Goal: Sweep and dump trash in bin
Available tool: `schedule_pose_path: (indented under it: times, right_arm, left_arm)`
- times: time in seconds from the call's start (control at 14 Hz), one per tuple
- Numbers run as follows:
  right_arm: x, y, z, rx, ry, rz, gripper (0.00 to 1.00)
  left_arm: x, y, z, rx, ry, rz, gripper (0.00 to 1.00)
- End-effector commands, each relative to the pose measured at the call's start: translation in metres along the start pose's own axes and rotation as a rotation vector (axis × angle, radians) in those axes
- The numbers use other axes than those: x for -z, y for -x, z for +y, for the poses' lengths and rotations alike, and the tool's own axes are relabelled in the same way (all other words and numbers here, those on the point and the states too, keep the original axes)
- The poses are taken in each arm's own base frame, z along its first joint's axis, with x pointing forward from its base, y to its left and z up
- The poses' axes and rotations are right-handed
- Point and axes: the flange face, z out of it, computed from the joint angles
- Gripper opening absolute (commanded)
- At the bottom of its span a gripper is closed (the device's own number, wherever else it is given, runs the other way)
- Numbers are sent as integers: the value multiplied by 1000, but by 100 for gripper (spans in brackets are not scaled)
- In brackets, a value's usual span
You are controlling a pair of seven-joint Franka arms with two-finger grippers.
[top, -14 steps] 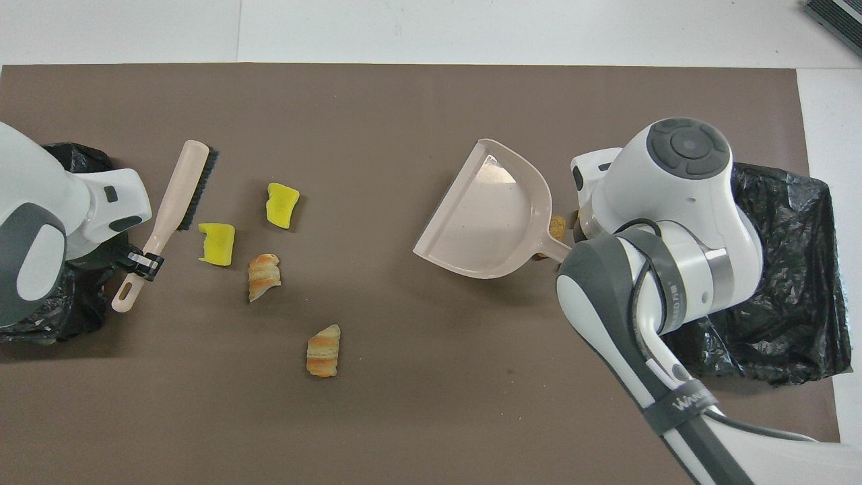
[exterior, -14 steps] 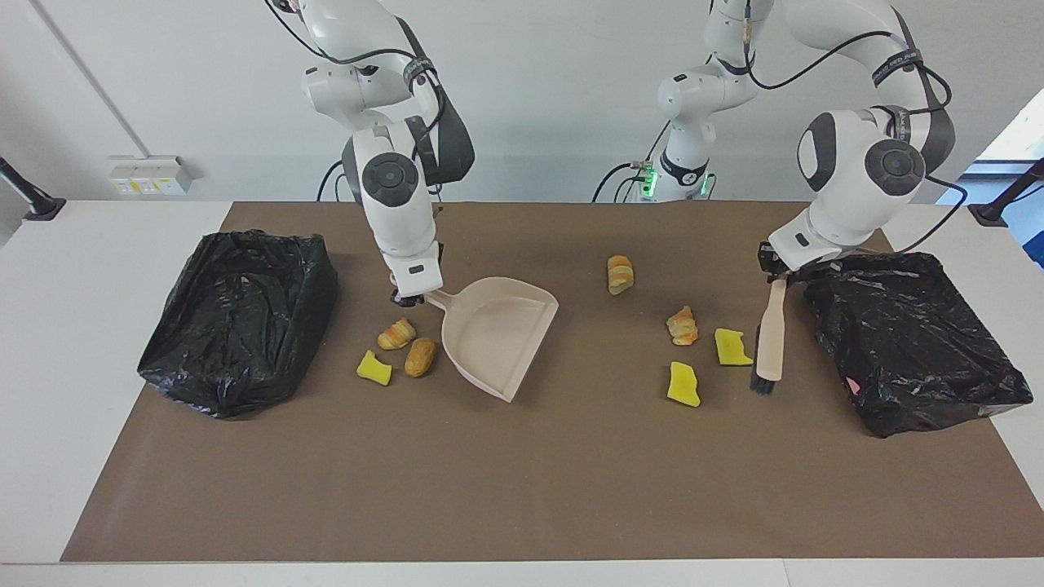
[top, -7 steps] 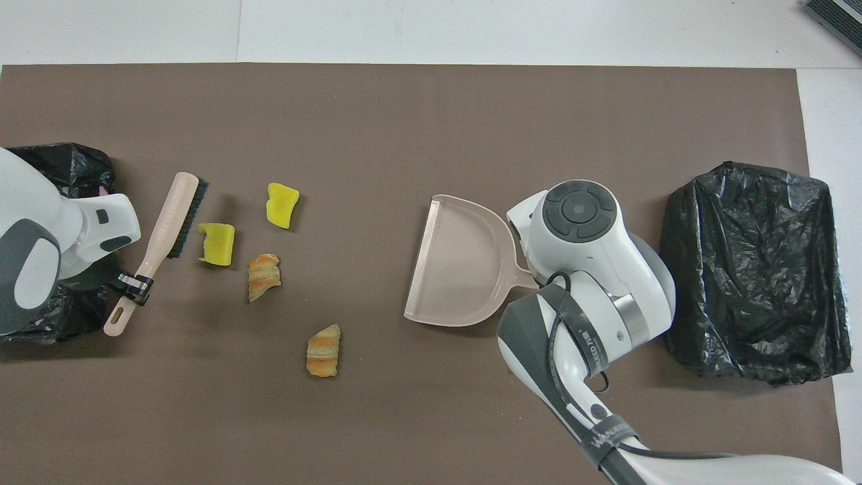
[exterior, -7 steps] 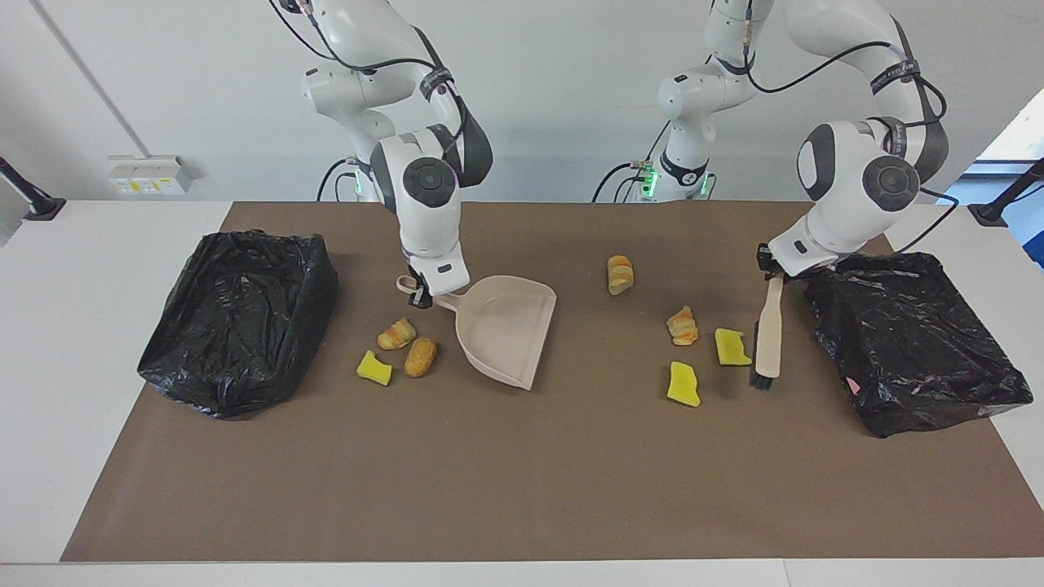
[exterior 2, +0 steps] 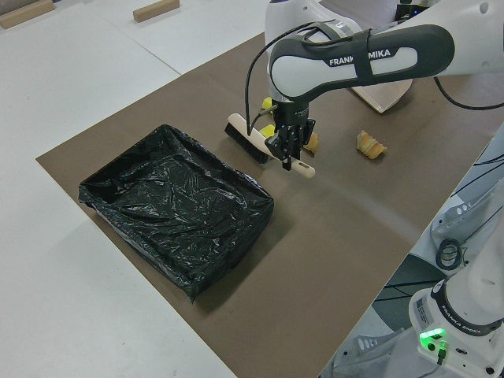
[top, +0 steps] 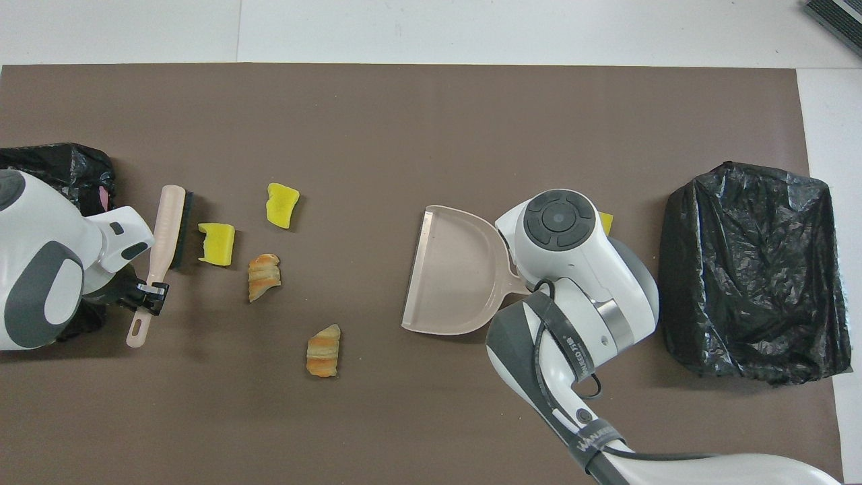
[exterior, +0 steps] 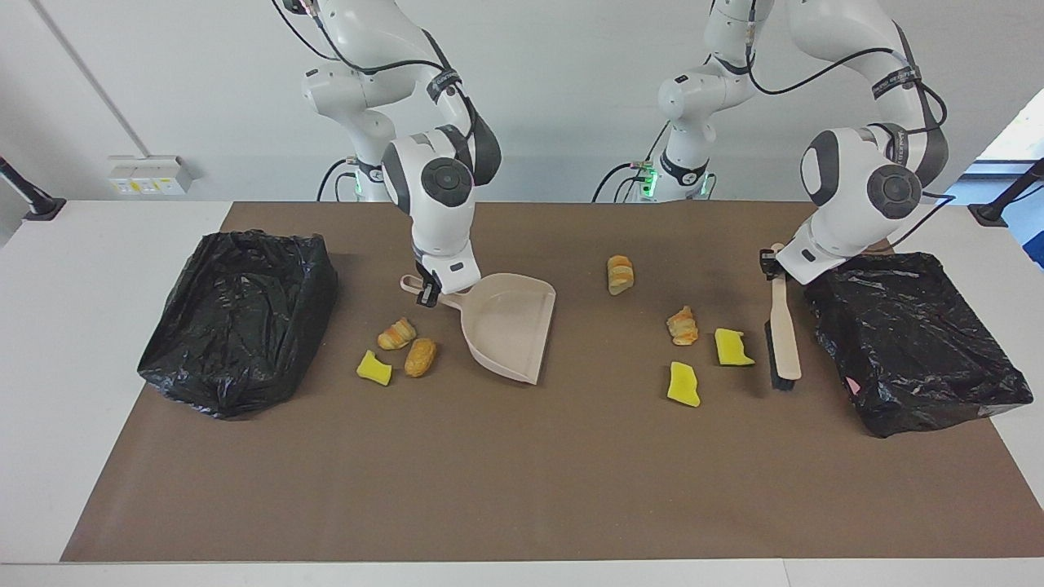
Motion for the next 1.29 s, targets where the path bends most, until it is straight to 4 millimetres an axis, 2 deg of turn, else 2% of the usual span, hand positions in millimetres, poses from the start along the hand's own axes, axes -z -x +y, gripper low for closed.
schedule_pose_path:
  times: [0.0, 0.21, 0.36, 0.64, 1.07, 1.22]
  right_arm:
    - [-7, -2, 2, 22, 10, -7, 0]
    - [-6, -3, 3, 23, 10, -7, 0]
    - [-6, -3, 3, 21, 10, -5, 0]
    - [-7, -3, 3, 21, 8, -5, 0]
    - [-7, -3, 3, 21, 8, -3, 0]
    - [-7, -3, 3, 23, 8, -3, 0]
  left_arm:
    - [-14, 23, 20, 67, 3, -3, 0]
    - [-28, 46, 51, 45, -3, -42, 0]
    - [-31, 56, 69, 135, 37, -72, 0]
    - [-28, 63, 145, 333, 85, -83, 0]
    - [-20, 76, 247, 429, 174, -32, 0]
    - [-26, 78, 278, 453, 178, -19, 0]
